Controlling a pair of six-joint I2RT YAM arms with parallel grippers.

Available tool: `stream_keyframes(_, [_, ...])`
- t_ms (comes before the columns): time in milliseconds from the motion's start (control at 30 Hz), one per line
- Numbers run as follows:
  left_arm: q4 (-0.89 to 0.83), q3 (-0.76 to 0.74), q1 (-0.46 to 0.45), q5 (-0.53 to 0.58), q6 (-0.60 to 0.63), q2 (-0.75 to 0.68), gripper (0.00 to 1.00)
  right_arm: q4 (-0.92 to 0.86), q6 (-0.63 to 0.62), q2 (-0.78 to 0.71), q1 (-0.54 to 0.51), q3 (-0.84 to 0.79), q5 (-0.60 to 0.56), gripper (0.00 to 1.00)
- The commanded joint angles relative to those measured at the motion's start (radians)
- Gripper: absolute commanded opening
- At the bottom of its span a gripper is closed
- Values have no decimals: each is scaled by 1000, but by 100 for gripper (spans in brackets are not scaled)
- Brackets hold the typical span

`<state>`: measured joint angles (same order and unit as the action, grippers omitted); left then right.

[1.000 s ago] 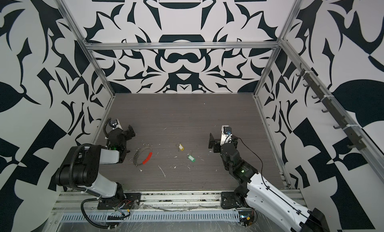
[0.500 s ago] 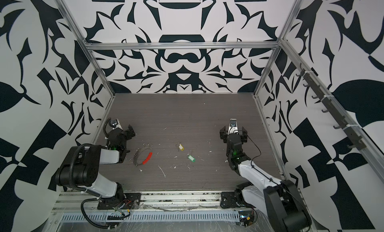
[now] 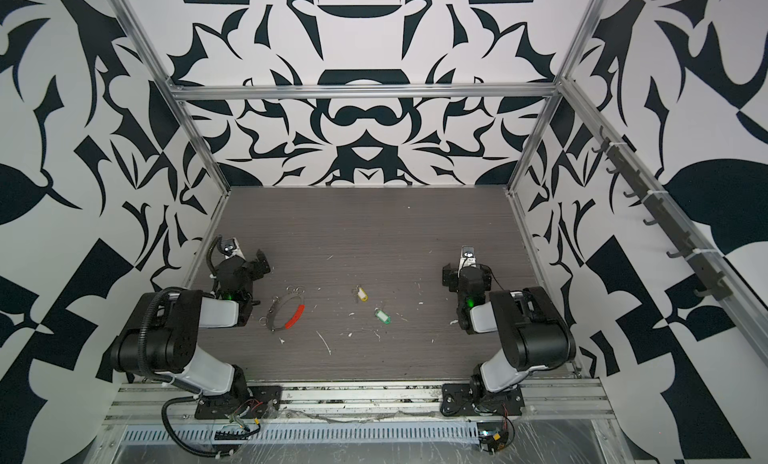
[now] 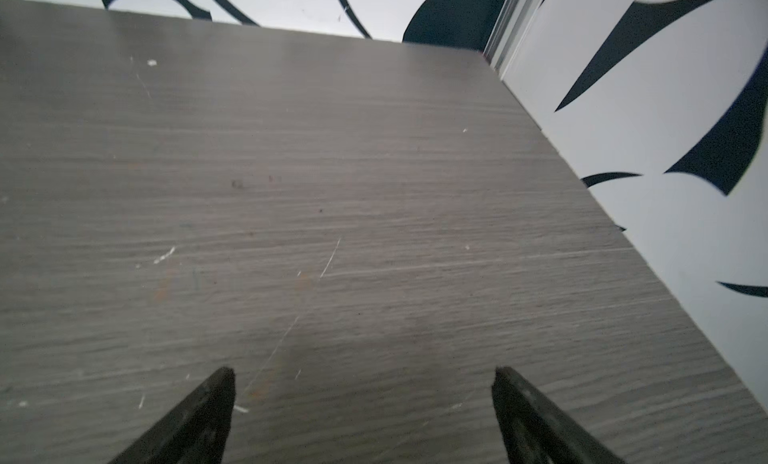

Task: Remove the keys from the keyring

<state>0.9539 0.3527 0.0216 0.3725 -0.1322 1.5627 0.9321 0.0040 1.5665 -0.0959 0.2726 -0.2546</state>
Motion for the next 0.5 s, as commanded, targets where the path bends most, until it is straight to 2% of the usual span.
stream_keyframes(0, [32,-4,4,-6,-3,4,99,27,17,-10,11,64,40,99])
stream_keyframes(233, [31,-2,4,-5,-3,4,99,1,15,-13,12,71,24,100])
stream_keyframes(333, [31,-2,4,-6,-2,4,99,19,54,-19,11,56,-59,100])
stream_keyframes(467, [32,-4,5,-5,-2,3,100,29,56,-22,11,50,-64,100])
